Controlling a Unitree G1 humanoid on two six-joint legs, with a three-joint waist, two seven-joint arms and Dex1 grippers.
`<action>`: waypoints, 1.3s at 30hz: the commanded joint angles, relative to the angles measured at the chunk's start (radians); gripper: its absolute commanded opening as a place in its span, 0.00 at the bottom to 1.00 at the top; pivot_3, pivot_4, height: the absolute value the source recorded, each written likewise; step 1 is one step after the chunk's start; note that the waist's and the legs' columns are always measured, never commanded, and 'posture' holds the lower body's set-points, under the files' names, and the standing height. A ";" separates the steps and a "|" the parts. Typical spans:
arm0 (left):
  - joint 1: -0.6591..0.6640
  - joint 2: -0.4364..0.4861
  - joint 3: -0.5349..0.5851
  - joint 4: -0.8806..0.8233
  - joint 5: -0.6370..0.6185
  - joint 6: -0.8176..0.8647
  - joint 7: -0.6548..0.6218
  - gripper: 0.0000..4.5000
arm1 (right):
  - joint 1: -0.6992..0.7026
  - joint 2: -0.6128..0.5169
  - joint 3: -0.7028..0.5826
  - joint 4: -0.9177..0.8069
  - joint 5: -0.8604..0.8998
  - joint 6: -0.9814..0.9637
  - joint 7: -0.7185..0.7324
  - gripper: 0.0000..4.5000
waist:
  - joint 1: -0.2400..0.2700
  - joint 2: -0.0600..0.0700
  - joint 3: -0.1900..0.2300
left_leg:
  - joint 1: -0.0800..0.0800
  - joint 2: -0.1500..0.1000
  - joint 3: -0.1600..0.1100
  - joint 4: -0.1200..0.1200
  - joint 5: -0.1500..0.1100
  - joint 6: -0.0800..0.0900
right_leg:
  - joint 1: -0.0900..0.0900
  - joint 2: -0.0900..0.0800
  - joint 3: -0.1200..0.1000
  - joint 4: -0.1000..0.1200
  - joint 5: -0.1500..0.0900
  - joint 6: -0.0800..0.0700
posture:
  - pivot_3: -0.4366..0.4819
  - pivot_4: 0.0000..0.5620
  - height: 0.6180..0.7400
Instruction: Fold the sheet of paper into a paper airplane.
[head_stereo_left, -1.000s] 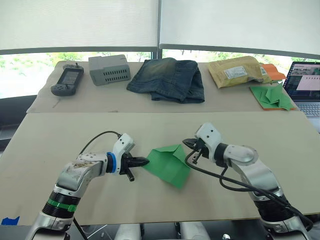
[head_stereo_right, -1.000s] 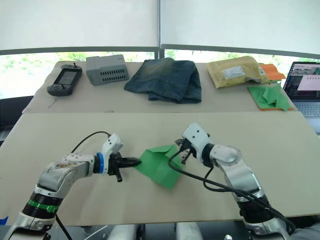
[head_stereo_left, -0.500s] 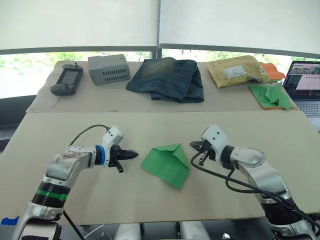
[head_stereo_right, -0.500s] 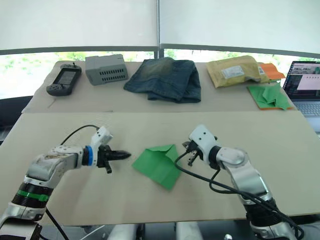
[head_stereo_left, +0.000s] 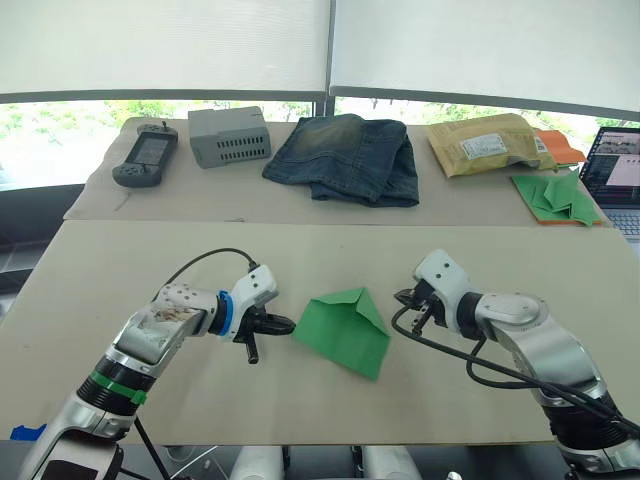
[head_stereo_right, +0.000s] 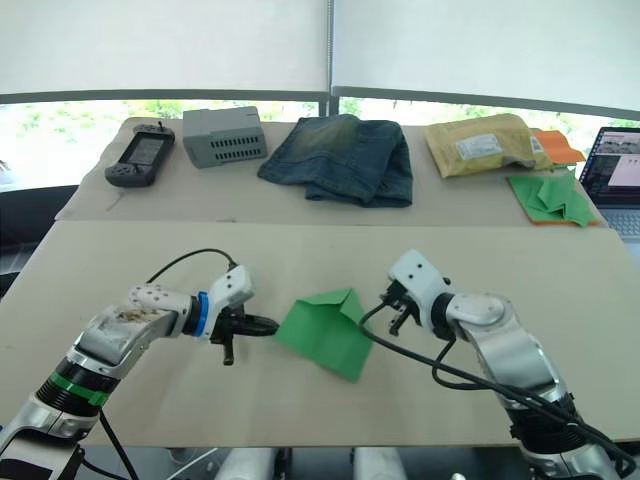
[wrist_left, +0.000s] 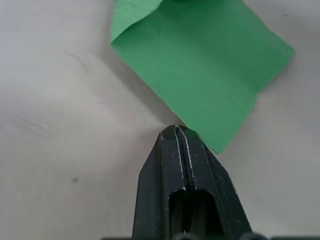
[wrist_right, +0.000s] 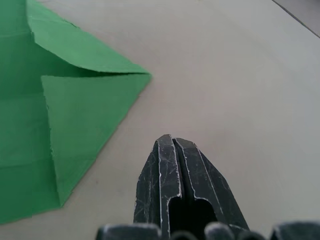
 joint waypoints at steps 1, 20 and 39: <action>0.012 0.018 -0.036 -0.057 -0.013 0.021 -0.039 0.01 | -0.020 -0.018 -0.043 -0.011 -0.003 -0.003 -0.021 0.00 | 0.000 0.000 0.000 | 0.000 0.000 0.000 0.000 0.000 0.000 | 0.000 0.000 0.000 0.000 0.000 0.000 | 0.48 0.27 0.91; 0.058 0.048 0.039 -0.100 -0.110 0.009 -0.117 0.01 | -0.016 -0.040 -0.062 0.009 0.004 -0.001 -0.048 0.00 | -0.001 0.000 0.000 | 0.000 0.000 0.000 0.003 0.000 0.000 | 0.000 0.000 0.000 0.002 0.000 0.000 | 0.48 0.27 0.91; -0.213 -0.274 0.049 0.321 0.001 -0.177 0.011 0.01 | 0.045 -0.049 -0.123 -0.083 0.045 0.060 -0.066 0.00 | 0.000 0.000 0.001 | -0.002 -0.003 -0.001 0.011 0.000 0.001 | 0.001 0.000 0.000 0.006 0.004 -0.001 | 0.48 0.27 0.91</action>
